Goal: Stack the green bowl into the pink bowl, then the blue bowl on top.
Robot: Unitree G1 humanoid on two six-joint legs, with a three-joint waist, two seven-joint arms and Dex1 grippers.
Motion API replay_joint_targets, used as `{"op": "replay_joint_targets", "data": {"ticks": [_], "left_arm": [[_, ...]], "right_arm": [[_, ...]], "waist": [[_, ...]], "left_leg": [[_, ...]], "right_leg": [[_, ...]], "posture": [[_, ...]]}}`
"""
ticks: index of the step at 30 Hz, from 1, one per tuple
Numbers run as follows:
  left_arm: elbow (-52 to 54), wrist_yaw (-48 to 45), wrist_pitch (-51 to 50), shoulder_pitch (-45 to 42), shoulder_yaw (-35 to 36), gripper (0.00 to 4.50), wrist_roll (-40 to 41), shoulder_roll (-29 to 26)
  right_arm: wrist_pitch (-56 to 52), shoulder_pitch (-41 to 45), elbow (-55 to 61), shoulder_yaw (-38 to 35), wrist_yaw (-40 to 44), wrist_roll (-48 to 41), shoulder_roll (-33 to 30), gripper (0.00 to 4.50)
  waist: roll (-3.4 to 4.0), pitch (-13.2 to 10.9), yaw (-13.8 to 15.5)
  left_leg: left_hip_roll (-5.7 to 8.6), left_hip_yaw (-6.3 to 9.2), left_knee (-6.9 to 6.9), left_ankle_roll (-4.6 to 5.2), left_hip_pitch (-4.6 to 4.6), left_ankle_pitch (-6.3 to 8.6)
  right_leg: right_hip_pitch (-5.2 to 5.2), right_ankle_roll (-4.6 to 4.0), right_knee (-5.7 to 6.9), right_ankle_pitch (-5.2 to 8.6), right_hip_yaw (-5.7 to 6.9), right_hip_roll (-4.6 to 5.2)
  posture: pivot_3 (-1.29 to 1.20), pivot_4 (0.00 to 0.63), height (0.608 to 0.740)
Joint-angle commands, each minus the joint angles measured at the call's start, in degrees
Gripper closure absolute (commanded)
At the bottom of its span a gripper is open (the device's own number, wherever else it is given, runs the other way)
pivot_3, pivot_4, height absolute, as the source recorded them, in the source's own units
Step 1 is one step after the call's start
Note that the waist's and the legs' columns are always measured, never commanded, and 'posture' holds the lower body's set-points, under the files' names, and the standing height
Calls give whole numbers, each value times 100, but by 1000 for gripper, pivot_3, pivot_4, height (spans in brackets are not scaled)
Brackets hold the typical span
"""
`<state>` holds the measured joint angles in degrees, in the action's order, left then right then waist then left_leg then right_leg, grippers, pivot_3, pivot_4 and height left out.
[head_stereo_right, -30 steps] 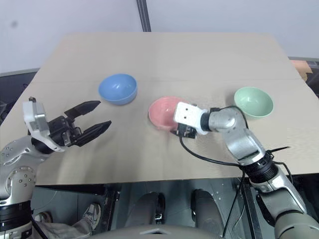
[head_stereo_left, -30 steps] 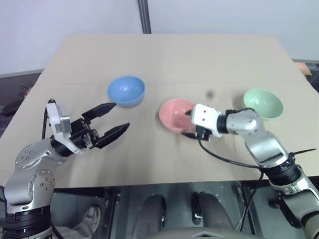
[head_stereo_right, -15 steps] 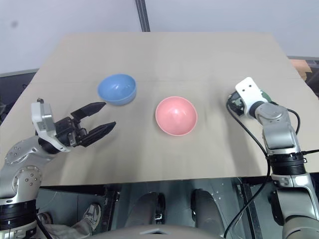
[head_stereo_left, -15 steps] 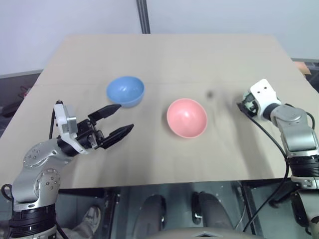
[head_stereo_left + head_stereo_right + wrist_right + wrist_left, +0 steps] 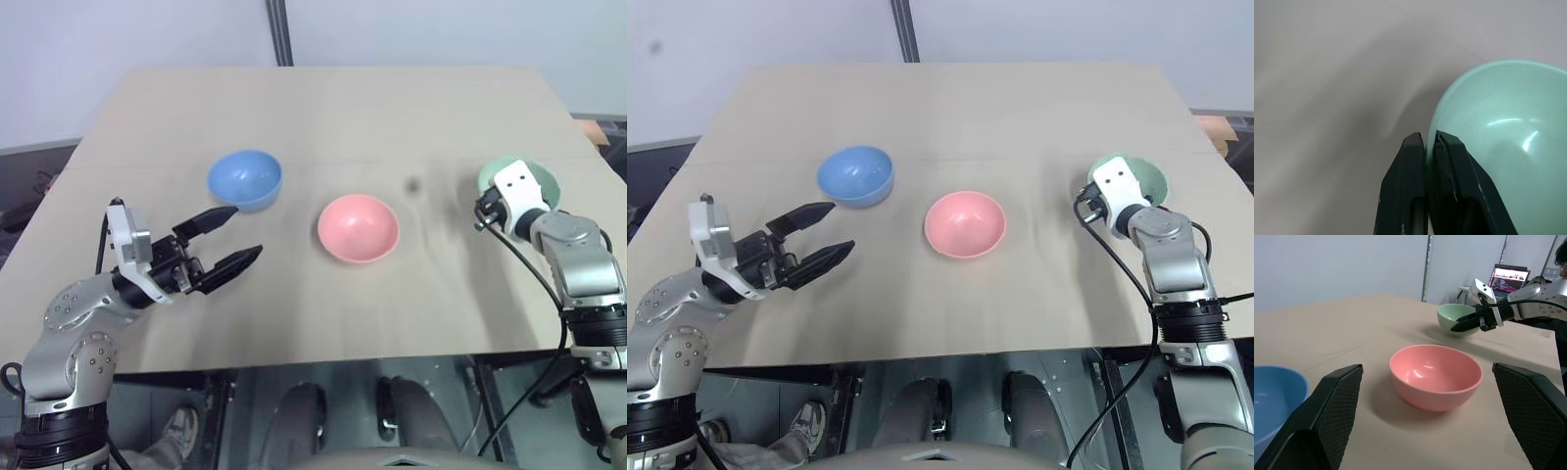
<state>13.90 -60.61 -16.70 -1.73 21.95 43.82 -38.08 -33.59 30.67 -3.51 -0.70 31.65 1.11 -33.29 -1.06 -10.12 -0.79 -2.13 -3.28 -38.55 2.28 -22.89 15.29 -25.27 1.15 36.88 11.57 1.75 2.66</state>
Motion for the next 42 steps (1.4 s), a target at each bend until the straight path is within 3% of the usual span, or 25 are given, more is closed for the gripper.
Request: {"op": "replay_joint_targets", "data": {"ticks": [1, 5, 8, 10, 14, 15, 18, 23, 25, 30, 36, 39, 42], "left_arm": [[111, 226, 75, -12, 80, 0, -98, 28], [-87, 943, 274, -255, 115, 0, -551, 216], [-220, 1369, 256, -493, 175, 0, -727, 262], [-278, 1444, 274, -645, 178, 0, -748, 251], [-364, 1663, 333, -861, 86, 0, -929, 264], [-371, 1751, 337, -912, 35, 0, -1022, 266], [-391, 2169, 381, -1009, -217, 0, -1668, 176], [-426, 2443, 330, -1085, -542, 0, -2383, -31], [-466, 2643, 99, -1229, -711, 0, -2701, -149], [-801, 2382, -608, -2036, -1920, 0, -3791, -895], [-1919, 1673, -493, -3501, -3443, 0, -4991, -1043], [-2326, 1480, -95, -3748, -3702, 846, -5211, -963], [-2681, 1325, 149, -3984, -3854, 2300, -5350, -847]], "right_arm": [[568, 160, 883, 19, 383, -397, 74, 4444], [549, -7, 2566, 561, 1339, -1585, 537, 4444], [200, -10, 3151, 1185, 1710, -1854, 580, 4444], [326, -58, 3153, 1751, 1952, -1693, 523, 4444], [513, 98, 2467, 2212, 1896, -1347, 642, 4444], [653, 181, 2211, 2267, 1799, -1175, 685, 3904], [994, 323, 1818, 2283, 1735, -880, 708, 3053], [1051, 223, 2092, 1986, 1500, -777, 656, 765], [877, 113, 2389, 1749, 1459, -987, 636, 765], [-38, -222, 3327, 732, 1269, -2185, 756, 765], [-335, -868, 3640, 179, 872, -2280, 404, 765], [-416, -914, 3735, 101, 716, -2360, 403, 691], [-495, -1020, 3928, -25, 571, -2477, 411, 691]], "waist": [[0, 0, -12], [0, 0, 4], [-2, 1, 12], [-9, 6, 28], [-16, 7, 25], [-17, 8, 24], [-16, 8, 23], [-16, 8, 23], [-16, 8, 30], [-19, 7, 79], [-21, 8, 159], [-21, 8, 92], [-22, 8, 80]], "left_leg": [[-1, -4, 1, 0, 0, 0], [-7, -1, 2, 0, 2, 0], [-10, 6, 2, 0, 0, 0], [-6, 6, 1, 0, 2, 0], [1, 0, -17, 0, 0, 0], [2, 0, -22, 1, 2, 0], [2, 1, -24, 0, 4, 0], [-3, 5, -21, -1, 2, -1], [-4, 2, -19, -2, -4, -1], [-1, 3, -20, -1, -6, 0], [6, -23, -20, 0, -4, 0], [6, -41, -20, 0, -4, 0], [0, -41, -19, 0, -8, 0]], "right_leg": [[-3, 0, 2, 0, -5, -2], [-3, 0, 4, 0, -3, -7], [-2, 0, 5, -1, 3, -6], [1, 0, 5, -1, 7, 1], [7, 5, 4, -4, 5, 12], [12, 7, 4, -6, 6, 12], [13, 1, 5, -12, 7, 8], [12, -4, 6, -14, 11, -1], [4, -5, 5, -14, 9, 0], [4, -3, 6, -15, 11, 1], [11, -3, 2, -14, 18, 0], [-2, -2, 5, -14, -7, -8], [-7, -3, 7, -14, -7, -21]], "posture": [[0, 150, 740], [0, 150, 740], [0, 150, 740], [0, 150, 740], [0, 150, 740], [0, 150, 740], [0, 150, 740], [0, 150, 740], [0, 150, 740], [0, 150, 740], [0, 150, 740], [0, 150, 740], [0, 150, 740]]}}
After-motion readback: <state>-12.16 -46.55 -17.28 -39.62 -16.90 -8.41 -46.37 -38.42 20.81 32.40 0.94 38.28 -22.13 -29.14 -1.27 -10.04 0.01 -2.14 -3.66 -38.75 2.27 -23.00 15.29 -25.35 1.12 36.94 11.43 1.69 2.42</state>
